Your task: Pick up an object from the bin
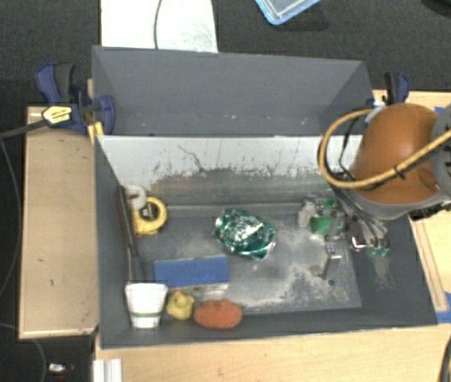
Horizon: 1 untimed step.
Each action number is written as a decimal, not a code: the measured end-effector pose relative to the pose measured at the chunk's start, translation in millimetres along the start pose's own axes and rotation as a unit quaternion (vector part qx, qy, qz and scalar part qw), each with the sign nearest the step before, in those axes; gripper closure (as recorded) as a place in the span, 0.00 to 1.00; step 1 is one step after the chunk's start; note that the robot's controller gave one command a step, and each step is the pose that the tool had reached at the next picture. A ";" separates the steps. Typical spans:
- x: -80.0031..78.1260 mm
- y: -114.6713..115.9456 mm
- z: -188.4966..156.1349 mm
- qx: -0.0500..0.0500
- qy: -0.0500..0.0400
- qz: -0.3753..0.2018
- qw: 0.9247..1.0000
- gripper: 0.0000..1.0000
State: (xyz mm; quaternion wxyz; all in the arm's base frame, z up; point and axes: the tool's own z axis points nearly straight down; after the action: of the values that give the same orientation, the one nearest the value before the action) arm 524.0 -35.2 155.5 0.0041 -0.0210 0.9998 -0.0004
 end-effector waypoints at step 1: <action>-2.3 44.6 21.1 0.001 0.000 -0.071 0.997 0.00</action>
Offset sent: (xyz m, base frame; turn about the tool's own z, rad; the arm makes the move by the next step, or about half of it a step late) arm -0.0028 0.0806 -0.0675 -0.0958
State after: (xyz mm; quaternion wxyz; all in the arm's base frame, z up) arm 524.6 9.5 134.4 0.0043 -0.0924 0.9957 -0.0017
